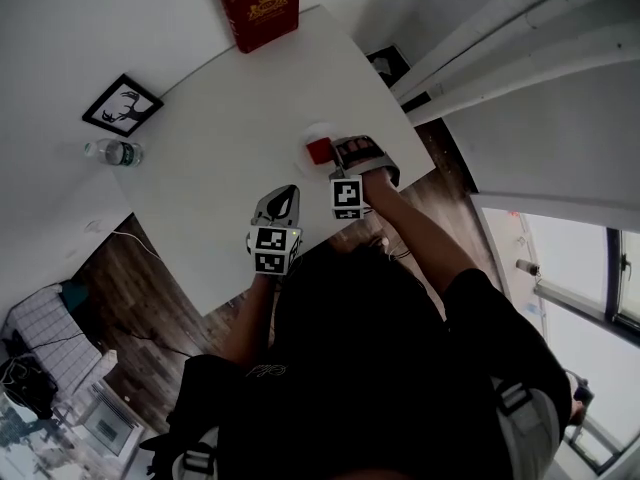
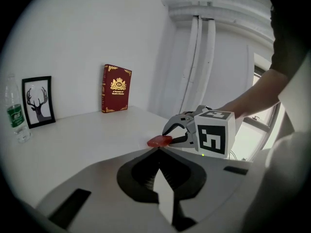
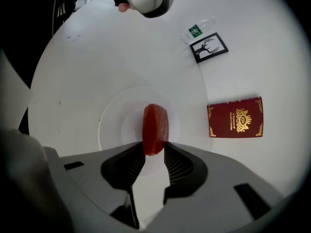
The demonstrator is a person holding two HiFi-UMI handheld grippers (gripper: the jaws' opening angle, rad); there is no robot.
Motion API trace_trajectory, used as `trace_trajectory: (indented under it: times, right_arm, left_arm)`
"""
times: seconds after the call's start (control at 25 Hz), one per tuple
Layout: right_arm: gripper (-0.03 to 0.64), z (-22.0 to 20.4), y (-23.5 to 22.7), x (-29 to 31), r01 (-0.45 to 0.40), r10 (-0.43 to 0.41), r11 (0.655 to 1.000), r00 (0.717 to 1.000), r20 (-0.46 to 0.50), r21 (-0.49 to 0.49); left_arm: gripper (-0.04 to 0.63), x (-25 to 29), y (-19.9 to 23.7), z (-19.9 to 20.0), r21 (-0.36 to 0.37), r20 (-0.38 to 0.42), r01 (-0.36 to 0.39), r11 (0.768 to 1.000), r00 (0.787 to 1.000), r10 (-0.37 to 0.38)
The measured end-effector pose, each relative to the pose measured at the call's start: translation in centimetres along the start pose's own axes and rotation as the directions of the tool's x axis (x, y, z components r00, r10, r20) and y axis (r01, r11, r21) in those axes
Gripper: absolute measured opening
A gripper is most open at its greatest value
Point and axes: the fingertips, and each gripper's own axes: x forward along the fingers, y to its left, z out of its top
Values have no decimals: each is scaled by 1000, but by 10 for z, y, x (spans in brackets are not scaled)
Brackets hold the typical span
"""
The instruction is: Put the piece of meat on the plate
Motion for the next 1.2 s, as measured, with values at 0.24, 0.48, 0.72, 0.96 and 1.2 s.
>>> trace_trajectory:
  times: [0.24,0.48,0.72,0.96,1.2]
  right_arm:
    - [147,1,3,3,-30,30,999,1000,3,11]
    - [158,1,6,4,-58,58,996,998,4,62]
    - [160,1,7,6,-75,75,994,997,5,83]
    - [161,0,5,6,-87,87,992,996,6,92]
    - [161,-1,8,6,-109,108,983,994,11,146]
  left_arm:
    - [2,-7,3,-4,-15,-13,-6,1000,1000,6]
    - [2,-8,-1,-9,-21,-28,12,1000,1000,-12]
    - [2,-9,-5,-18,-42,-33,28,999,999,-29]
    - [2,-9,-5,-27,-51,-34,34,998,999,-36]
    - [2,-19,-8,-35,-90,-39,27,996,999,-31]
